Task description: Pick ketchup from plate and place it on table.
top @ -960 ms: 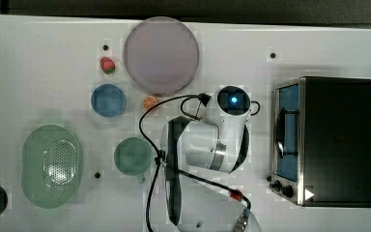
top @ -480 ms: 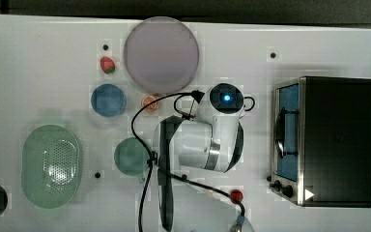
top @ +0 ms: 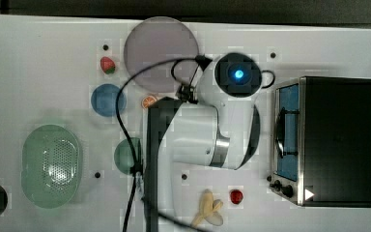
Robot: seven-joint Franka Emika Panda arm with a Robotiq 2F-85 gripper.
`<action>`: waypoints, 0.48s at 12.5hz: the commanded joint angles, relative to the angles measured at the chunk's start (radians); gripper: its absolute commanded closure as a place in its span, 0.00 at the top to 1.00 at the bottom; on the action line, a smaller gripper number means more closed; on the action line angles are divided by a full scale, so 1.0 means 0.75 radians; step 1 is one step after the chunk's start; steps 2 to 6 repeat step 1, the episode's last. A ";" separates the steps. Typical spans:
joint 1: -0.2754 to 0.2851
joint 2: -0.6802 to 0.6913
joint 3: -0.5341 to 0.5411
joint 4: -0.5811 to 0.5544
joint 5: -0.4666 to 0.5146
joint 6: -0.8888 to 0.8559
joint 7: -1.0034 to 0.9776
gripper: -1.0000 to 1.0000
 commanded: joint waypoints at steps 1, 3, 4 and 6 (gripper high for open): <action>-0.004 -0.135 0.007 0.183 -0.023 -0.246 0.405 1.00; -0.004 -0.135 0.007 0.183 -0.023 -0.246 0.405 1.00; -0.004 -0.135 0.007 0.183 -0.023 -0.246 0.405 1.00; -0.004 -0.135 0.007 0.183 -0.023 -0.246 0.405 1.00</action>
